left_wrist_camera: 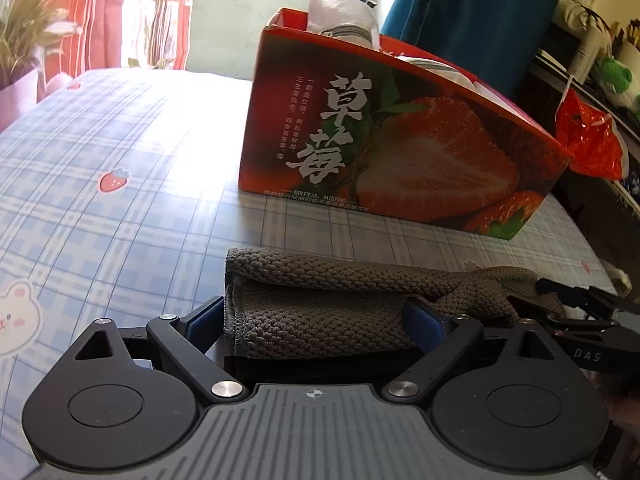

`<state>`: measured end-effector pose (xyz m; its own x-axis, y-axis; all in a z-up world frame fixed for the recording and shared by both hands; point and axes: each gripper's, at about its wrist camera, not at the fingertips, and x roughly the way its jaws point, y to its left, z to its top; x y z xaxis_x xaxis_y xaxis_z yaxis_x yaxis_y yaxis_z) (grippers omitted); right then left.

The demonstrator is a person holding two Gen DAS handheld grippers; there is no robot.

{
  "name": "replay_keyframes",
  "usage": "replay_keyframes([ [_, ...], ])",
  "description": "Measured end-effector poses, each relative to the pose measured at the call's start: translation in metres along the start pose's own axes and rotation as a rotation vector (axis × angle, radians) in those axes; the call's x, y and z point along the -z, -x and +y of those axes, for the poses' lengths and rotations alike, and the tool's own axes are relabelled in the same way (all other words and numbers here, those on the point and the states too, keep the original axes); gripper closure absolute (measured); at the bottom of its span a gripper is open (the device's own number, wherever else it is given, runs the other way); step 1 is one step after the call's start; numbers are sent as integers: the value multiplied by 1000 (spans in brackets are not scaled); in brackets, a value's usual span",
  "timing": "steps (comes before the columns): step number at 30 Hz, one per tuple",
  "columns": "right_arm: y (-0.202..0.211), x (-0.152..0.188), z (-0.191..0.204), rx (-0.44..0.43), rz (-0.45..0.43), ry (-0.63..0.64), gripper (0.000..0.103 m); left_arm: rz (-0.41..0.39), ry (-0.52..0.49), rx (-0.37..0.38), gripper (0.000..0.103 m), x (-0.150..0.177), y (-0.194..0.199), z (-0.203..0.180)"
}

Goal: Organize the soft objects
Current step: 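Close the left gripper on the grey cloth while the right gripper grips it too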

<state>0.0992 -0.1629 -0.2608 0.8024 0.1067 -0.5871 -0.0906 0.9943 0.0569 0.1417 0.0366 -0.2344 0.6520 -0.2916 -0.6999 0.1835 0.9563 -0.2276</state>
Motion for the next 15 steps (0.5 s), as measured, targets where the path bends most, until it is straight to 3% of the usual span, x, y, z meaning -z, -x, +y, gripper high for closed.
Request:
replay_keyframes([
  [12,0,0,2,-4,4,4,21,21,77,21,14,1,7,5],
  [15,0,1,2,-8,4,2,20,15,60,7,25,2,6,4],
])
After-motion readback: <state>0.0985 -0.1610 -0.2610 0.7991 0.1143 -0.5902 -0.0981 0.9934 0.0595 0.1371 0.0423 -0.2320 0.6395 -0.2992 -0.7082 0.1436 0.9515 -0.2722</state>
